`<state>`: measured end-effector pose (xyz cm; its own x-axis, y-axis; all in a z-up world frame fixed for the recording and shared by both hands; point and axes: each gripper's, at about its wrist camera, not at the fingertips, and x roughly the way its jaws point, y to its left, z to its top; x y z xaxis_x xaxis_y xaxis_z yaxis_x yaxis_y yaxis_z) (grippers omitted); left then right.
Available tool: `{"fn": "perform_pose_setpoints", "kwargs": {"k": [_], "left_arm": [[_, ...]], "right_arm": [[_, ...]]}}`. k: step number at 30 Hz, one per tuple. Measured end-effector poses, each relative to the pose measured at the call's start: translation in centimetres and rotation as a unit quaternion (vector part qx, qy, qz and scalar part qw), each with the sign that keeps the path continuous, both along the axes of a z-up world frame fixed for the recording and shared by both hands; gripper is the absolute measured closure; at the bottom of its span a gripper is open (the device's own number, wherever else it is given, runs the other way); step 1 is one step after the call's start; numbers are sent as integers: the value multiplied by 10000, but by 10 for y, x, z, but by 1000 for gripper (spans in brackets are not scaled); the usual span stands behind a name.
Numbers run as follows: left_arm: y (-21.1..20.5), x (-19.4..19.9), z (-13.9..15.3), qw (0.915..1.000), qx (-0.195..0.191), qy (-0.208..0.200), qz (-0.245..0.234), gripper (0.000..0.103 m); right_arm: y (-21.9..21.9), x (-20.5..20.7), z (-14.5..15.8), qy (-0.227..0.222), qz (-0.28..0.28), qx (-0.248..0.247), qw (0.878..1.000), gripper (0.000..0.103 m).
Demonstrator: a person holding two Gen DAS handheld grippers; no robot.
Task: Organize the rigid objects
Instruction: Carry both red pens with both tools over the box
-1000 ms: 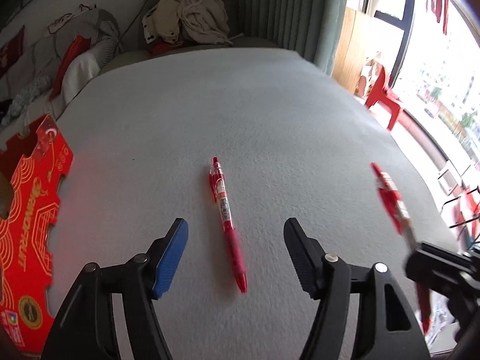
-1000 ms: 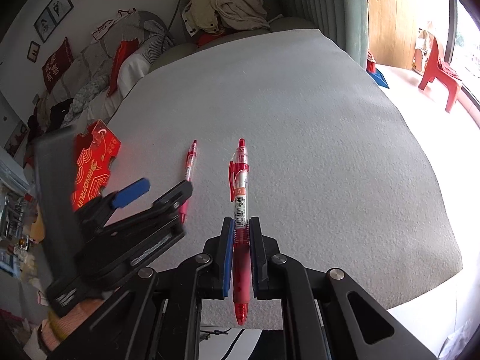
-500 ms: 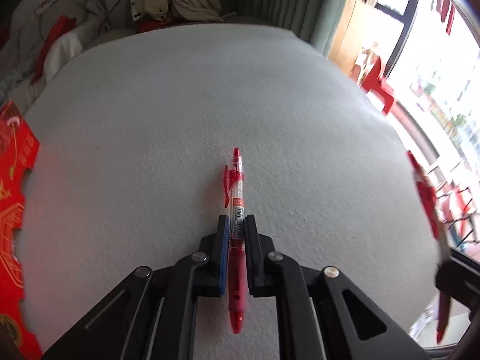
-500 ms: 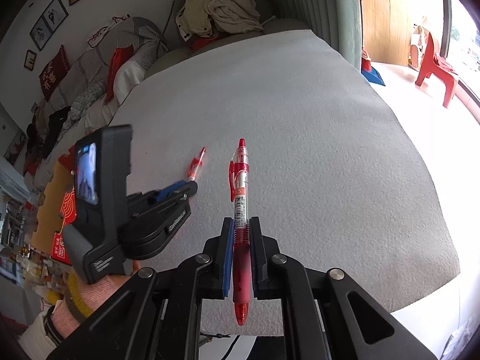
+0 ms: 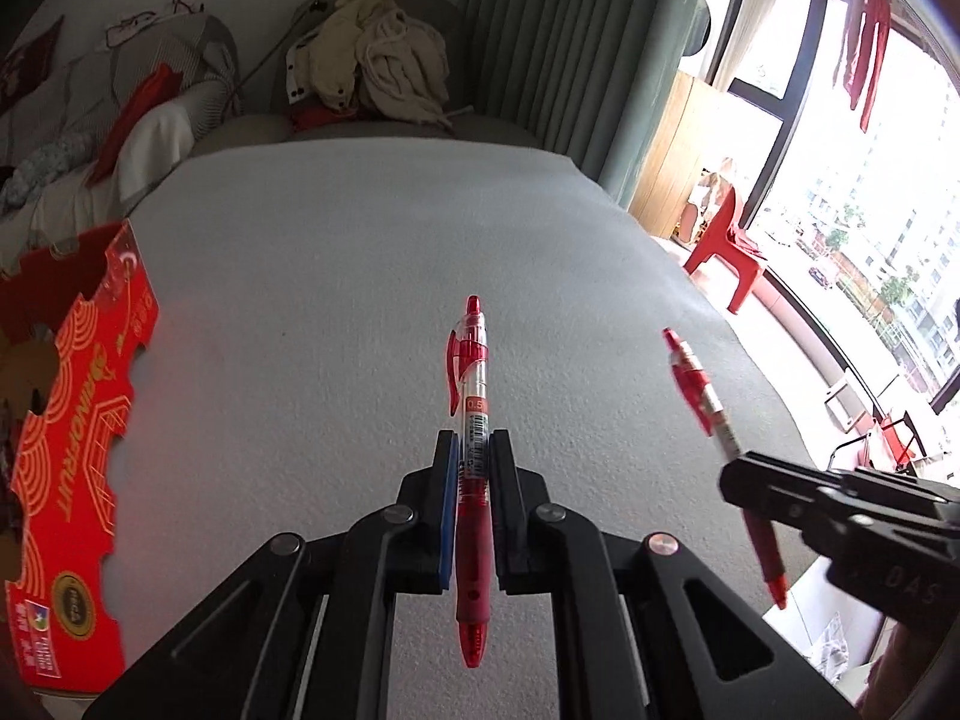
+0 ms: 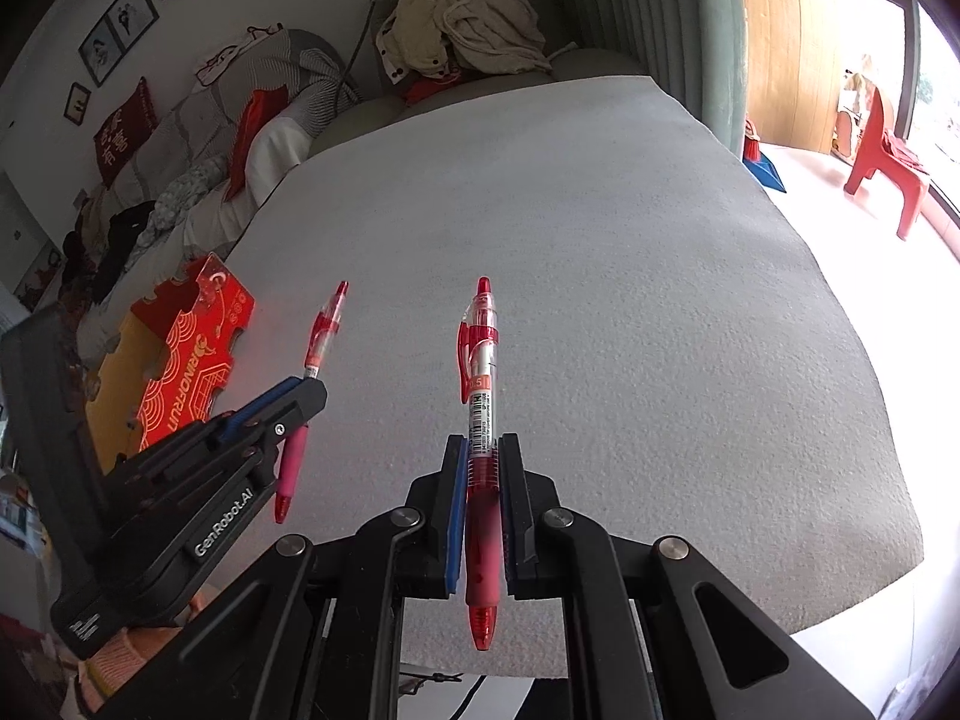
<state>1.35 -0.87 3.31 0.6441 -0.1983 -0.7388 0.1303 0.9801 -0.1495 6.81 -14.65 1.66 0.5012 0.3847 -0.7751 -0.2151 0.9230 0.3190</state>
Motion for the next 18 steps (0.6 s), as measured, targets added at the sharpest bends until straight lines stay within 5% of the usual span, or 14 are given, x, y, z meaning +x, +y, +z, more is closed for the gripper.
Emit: {"fn": "perform_pose_setpoints", "kwargs": {"k": [18], "left_arm": [[42, -24, 47, 9980, -114, -565, 246, 93]], "right_arm": [[54, -8, 25, -311, 388, -152, 9986, 92]]}}
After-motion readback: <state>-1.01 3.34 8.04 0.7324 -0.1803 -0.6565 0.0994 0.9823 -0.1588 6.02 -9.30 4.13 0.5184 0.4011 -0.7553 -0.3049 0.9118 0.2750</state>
